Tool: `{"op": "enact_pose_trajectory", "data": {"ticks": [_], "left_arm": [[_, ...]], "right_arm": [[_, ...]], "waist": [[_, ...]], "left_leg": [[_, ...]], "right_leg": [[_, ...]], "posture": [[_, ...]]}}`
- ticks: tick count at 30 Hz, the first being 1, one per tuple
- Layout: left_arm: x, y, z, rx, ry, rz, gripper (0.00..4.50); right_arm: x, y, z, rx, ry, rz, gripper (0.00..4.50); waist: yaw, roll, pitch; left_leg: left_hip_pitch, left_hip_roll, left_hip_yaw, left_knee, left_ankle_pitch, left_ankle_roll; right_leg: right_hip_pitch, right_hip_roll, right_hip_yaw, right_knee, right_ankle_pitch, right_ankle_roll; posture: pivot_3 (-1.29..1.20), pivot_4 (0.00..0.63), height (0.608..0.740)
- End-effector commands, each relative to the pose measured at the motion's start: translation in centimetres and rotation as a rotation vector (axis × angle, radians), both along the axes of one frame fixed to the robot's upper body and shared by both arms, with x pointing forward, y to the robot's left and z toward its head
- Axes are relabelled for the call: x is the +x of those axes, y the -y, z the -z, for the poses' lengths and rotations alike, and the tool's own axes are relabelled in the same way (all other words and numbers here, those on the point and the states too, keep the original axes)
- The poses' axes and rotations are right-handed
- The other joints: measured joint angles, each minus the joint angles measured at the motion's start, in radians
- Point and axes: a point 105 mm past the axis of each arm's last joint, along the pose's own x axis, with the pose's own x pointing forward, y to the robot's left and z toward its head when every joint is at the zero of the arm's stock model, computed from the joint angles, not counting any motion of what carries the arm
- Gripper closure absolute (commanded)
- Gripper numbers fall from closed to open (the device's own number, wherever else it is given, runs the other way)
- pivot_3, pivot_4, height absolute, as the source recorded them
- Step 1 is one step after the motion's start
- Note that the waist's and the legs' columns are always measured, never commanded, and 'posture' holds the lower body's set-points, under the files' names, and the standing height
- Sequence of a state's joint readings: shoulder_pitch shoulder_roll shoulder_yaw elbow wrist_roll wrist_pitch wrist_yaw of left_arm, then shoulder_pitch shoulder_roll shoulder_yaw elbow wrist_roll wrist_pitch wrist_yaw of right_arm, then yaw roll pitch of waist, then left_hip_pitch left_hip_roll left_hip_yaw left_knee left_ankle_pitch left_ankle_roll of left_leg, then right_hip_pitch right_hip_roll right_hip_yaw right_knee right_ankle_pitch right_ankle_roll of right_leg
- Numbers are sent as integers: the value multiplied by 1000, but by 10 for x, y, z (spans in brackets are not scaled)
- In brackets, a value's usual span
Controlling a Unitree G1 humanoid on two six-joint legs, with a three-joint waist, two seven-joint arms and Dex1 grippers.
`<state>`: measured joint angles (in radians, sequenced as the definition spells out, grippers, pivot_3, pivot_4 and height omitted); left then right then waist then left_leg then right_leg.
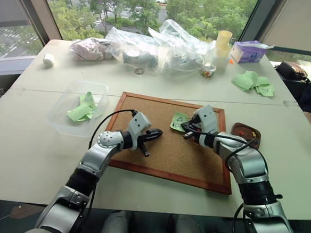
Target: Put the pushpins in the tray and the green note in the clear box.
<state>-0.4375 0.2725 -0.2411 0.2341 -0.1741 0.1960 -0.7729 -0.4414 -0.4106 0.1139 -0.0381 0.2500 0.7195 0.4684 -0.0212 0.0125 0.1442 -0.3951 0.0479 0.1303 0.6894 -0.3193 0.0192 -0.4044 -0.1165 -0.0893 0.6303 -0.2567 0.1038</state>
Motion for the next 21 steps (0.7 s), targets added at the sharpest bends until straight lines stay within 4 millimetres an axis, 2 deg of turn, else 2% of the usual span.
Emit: {"op": "enact_pose_trajectory", "data": {"ticks": [1, 5, 7, 10, 12, 17, 19, 21], "left_arm": [[0, -19, 27, 67, -92, -71, 4500], [0, -19, 29, 69, -97, -69, 4500], [-2, -18, 30, 73, -105, -59, 4500], [-2, -18, 33, 90, -103, -53, 4500], [-1, -17, 34, 93, -106, -53, 4500], [-1, -15, 36, 94, -109, -46, 4500], [0, -14, 36, 93, -108, -44, 4500], [0, -13, 36, 93, -107, -41, 4500]], "right_arm": [[-2, -4, -9, -6, 44, -23, 4453], [-1, 4, -26, 22, 85, 15, 4453], [-1, 16, -47, 74, 121, 69, 4453], [-4, 31, -66, 157, 143, 135, 4453], [-6, 52, -76, 217, 158, 216, 4453], [-11, 93, -85, 289, 172, 384, 4453], [-15, 112, -83, 286, 176, 459, 4453], [-23, 140, -71, 268, 150, 562, 4453]], "waist": [[0, 0, 0], [1, 0, 0], [4, 0, 0], [9, 0, 1], [9, -1, 0], [8, -1, 0], [8, 0, 0], [9, 0, 0]], "left_leg": [[0, 0, 0, 0, 0, 0], [0, 0, 0, -1, 0, 0], [0, 0, 0, -1, 0, 0], [-3, 0, 0, -2, 0, -1], [-4, 0, 0, -2, 0, -1], [0, 0, 0, -3, 0, -1], [1, 0, 0, -4, 0, -1], [1, -1, 0, -4, 0, -1]], "right_leg": [[0, 0, 0, 0, 0, 0], [0, 0, 0, 0, 0, 0], [-1, 0, 0, 0, 0, 0], [-4, -1, 0, -1, 0, 0], [-4, -1, 0, -1, 0, 0], [-1, -1, 0, -2, 0, 0], [-1, -1, 0, -1, 0, -1], [0, -1, 0, -2, 0, -1]], "posture": [[0, 150, 740], [0, 150, 740], [0, 150, 740], [0, 150, 740], [0, 150, 740], [0, 150, 740], [0, 150, 740], [0, 150, 740]]}}
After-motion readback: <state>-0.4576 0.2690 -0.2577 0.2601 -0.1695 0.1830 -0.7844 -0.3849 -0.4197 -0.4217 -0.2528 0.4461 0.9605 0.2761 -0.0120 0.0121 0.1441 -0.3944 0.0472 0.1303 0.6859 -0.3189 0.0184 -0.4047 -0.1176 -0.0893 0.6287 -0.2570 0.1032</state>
